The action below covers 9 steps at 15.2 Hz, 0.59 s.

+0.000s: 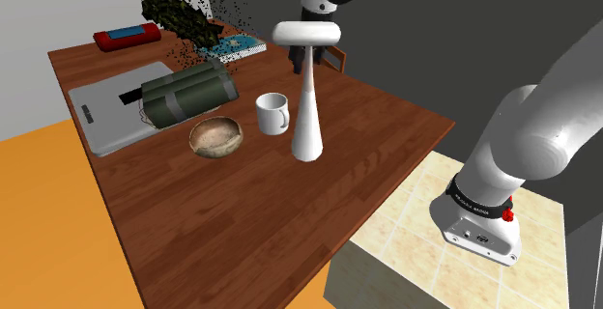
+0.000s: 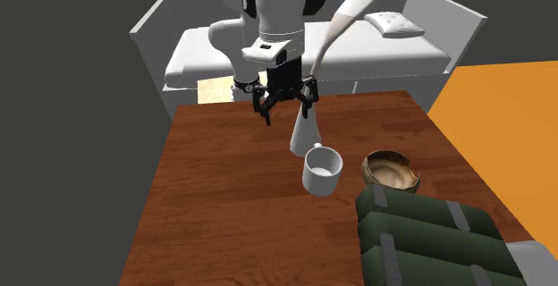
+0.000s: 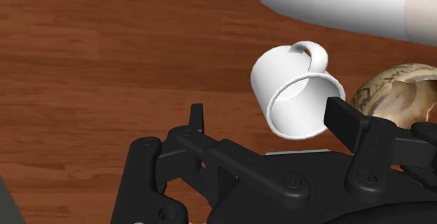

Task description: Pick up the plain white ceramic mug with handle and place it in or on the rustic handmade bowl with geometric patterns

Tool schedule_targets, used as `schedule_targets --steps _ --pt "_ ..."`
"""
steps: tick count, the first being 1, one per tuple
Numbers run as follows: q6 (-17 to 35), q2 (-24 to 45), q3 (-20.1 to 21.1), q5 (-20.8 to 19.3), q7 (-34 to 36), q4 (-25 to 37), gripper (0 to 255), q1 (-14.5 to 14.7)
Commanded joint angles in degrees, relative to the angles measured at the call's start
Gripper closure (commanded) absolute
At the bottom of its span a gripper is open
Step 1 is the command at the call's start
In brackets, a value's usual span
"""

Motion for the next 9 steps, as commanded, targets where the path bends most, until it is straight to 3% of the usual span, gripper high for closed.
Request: schedule_targets --steps 1,9 --pt "-4.75 4.24 0.71 -0.09 0.71 1.75 0 0.49" --pt "1.28 21.45 1.84 -1.57 3.44 13.94 0 1.51"
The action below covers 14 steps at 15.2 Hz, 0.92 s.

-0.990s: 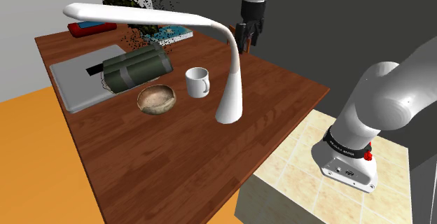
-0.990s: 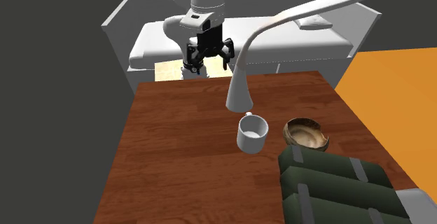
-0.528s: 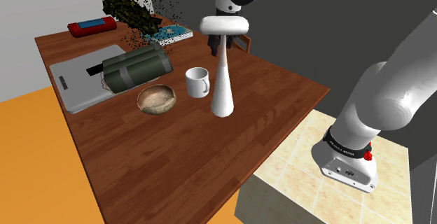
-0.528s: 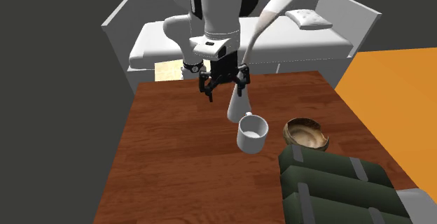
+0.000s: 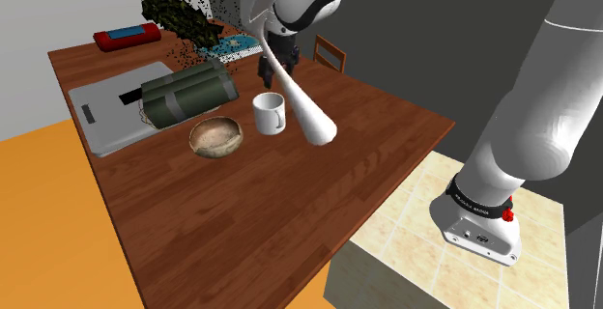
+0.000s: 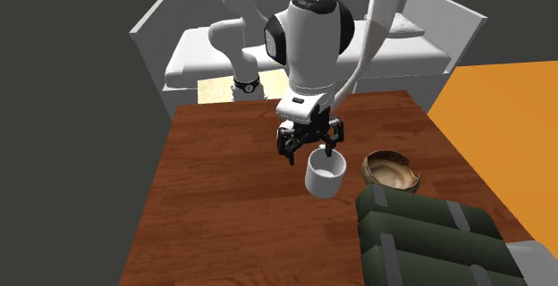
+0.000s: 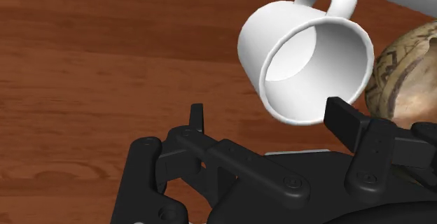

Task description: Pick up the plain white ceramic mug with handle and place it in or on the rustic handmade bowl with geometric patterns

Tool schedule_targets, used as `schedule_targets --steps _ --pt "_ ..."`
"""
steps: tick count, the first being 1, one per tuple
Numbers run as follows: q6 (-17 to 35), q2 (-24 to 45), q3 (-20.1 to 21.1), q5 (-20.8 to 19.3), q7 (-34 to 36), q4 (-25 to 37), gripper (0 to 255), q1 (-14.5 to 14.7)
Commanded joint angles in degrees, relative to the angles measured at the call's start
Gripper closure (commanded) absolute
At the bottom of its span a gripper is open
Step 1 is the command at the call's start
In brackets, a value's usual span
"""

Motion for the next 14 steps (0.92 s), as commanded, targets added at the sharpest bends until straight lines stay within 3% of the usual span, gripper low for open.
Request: schedule_targets --steps 1,8,14 --pt "-2.85 3.45 0.11 -0.40 0.42 1.37 0 0.23" --pt "2.26 6.60 0.07 -0.69 0.61 -0.60 0 0.33" --pt "2.26 6.60 0.07 -0.69 0.61 -0.60 0 0.33"
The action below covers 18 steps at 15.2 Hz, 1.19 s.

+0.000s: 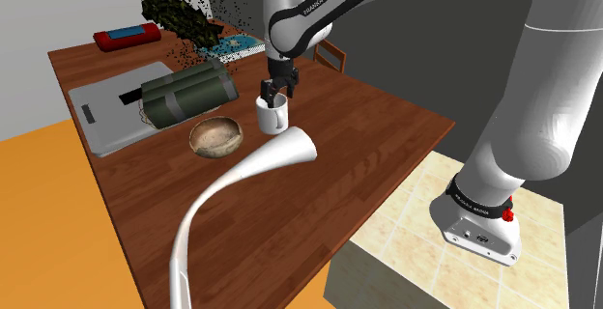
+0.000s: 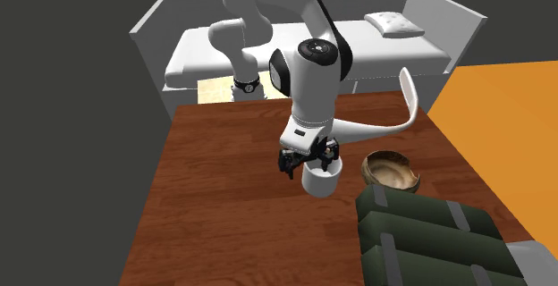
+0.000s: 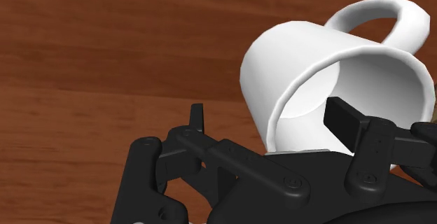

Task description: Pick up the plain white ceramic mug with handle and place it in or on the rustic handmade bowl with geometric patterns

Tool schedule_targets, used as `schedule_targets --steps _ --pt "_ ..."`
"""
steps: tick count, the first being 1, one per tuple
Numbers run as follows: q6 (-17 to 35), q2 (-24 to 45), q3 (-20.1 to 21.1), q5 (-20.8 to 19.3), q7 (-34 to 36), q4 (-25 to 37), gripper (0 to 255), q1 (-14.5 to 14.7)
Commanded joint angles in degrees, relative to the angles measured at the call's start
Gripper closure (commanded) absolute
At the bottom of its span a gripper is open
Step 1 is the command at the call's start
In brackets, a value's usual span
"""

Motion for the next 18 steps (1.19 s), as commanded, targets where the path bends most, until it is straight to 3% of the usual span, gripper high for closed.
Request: schedule_targets --steps 1,2,3,12,18 --pt "0.02 0.00 0.00 0.00 0.00 -0.01 0 0.00" --pt "0.01 0.00 0.00 0.00 0.00 -0.01 0 0.00" --pt "0.01 0.00 0.00 0.00 0.00 -0.01 255 0.00" --pt "0.02 0.00 0.00 0.00 0.00 -0.01 255 0.00" --pt "-4.13 -2.26 0.05 0.20 -0.10 1.88 255 -0.05"
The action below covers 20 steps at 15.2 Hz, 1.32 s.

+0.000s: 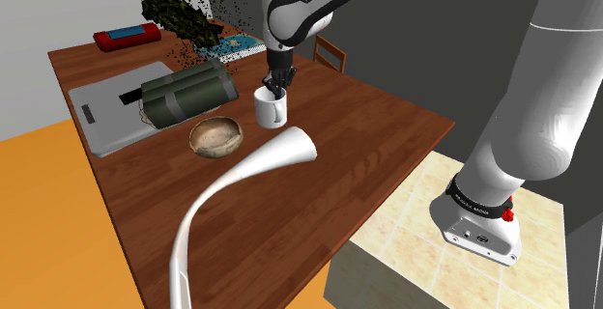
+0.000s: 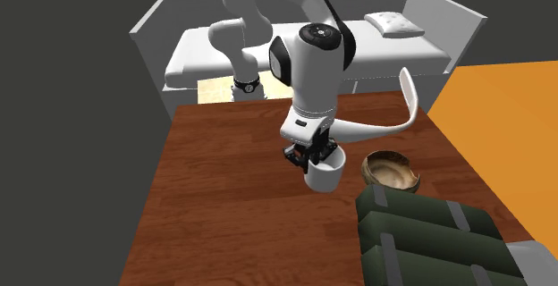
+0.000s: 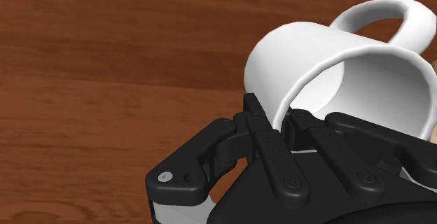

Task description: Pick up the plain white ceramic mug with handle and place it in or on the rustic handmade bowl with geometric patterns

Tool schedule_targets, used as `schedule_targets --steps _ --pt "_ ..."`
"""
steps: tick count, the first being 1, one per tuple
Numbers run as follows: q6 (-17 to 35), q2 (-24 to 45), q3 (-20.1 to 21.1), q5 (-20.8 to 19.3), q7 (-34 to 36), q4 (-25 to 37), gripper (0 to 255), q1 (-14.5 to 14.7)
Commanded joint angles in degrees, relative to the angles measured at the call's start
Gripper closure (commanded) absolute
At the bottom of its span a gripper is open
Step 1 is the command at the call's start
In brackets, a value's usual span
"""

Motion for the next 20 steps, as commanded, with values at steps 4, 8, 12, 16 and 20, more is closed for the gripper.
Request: schedule_targets --steps 4,8,12,16,20 --pt "-3.46 -1.75 0.02 0.16 -0.11 1.72 255 -0.06" --pt "-6.30 -2.88 0.04 0.25 -0.15 3.44 255 -0.08" --pt "-9.18 -3.84 0.05 0.33 -0.17 5.36 255 -0.10" --pt "-12.09 -4.62 0.05 0.38 -0.19 7.49 255 -0.11" --pt "-15.03 -5.21 0.05 0.43 -0.20 9.85 255 -0.12"
